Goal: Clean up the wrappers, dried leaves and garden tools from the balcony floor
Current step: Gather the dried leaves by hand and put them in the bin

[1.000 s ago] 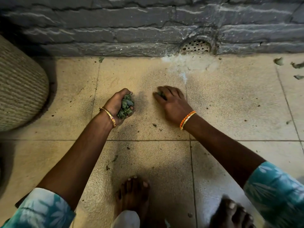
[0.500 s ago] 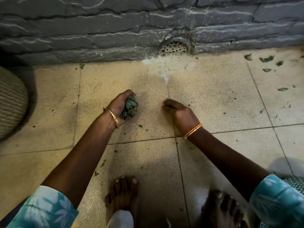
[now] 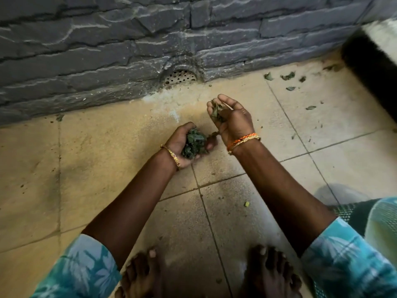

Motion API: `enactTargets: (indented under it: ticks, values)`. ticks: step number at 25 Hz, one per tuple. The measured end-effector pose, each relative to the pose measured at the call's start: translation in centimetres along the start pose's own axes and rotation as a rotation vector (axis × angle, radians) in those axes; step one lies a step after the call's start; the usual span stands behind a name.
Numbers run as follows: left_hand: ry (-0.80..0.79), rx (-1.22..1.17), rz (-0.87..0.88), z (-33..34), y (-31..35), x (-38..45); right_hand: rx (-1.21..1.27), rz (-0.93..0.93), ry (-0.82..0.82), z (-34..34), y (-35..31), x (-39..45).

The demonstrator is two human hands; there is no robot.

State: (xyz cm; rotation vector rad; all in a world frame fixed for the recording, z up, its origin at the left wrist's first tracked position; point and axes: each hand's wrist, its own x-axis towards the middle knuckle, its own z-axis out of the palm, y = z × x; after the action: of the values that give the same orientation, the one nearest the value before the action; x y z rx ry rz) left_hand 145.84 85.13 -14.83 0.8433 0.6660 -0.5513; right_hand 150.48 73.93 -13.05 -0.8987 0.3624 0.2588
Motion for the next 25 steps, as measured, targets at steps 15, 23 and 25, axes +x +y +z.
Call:
enactTargets:
  ticks: [15,23,25]
  values:
    - [0.027,0.059,0.132,3.7,0.8,2.1,-1.299,-0.315,-0.404,-4.4,0.2,-1.6]
    - [0.07,0.091,0.132,0.4,2.7,1.2,-1.442,0.048,-0.167,-8.0,-5.9,-0.5]
    - [0.077,0.087,0.134,-0.2,2.6,1.1,-1.664,0.248,-0.236,-7.9,-4.9,-2.0]
